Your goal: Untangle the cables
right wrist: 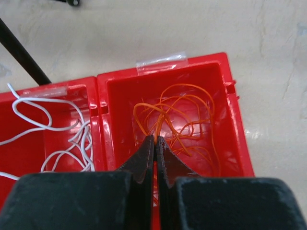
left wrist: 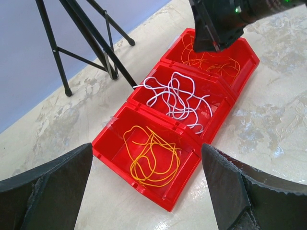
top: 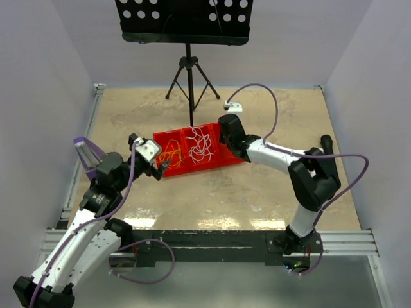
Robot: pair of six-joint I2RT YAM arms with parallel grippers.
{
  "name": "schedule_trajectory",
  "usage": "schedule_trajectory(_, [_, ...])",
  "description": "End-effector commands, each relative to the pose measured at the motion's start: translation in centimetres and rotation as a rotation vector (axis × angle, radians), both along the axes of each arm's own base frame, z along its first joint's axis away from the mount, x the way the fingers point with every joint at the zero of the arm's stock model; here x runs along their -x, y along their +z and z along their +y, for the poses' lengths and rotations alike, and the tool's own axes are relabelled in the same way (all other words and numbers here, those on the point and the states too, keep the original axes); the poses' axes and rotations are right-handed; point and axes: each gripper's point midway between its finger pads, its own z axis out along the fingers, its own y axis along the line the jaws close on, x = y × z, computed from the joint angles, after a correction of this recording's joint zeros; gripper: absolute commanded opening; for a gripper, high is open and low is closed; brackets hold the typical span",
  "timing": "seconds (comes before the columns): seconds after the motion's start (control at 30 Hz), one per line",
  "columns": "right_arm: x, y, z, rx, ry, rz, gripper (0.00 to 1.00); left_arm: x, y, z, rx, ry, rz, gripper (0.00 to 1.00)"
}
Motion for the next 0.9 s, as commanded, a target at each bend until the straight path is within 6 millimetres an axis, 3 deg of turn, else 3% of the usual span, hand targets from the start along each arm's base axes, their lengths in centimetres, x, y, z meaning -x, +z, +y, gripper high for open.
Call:
schedule_trajectory(0.0, [0.0,-1.2,1.2,-0.057,-0.009,0.006,0.0,-0.5,1.2,0.3,0.025,0.028,-0.018,1.0])
schedule_trajectory(0.17, [0.3,-5.2,1.4,-0.026,-0.004,0.086,0.0,-0.8,-0.7,0.4,0.002,0.05,0.069,1.0])
schedule_trajectory(0.27, [0.5,-5.6,1.8,-0.033,0.017,0.106,0.0,-1.5,-3.1,1.1,-0.053,0.103,0.172,1.0])
schedule_trajectory(0.33, [0.6,-4.8,2.1,-0.043,0.039,0.108,0.19,-2.0,-3.9,1.6,-0.09,0.138,0.216,1.0])
schedule_trajectory(0.4, [0.7,-3.0,2.5,-0.061,0.069,0.088,0.42,-2.3,-3.8,1.7,-0.102,0.146,0.229,1.0])
schedule_trajectory(0.5, [1.1,1.4,2.4,-0.101,0.095,0.018,0.69,-2.7,-2.6,1.4,-0.077,0.151,0.232,1.0])
schedule_trajectory(0.73, [2.8,11.1,0.6,-0.132,0.112,-0.115,0.76,-3.9,-1.1,1.6,-0.042,0.214,0.256,1.0])
schedule_trajectory(0.87, [4.8,16.7,-0.9,-0.178,0.127,-0.205,0.8,-4.8,1.8,2.0,0.024,0.286,0.239,1.0])
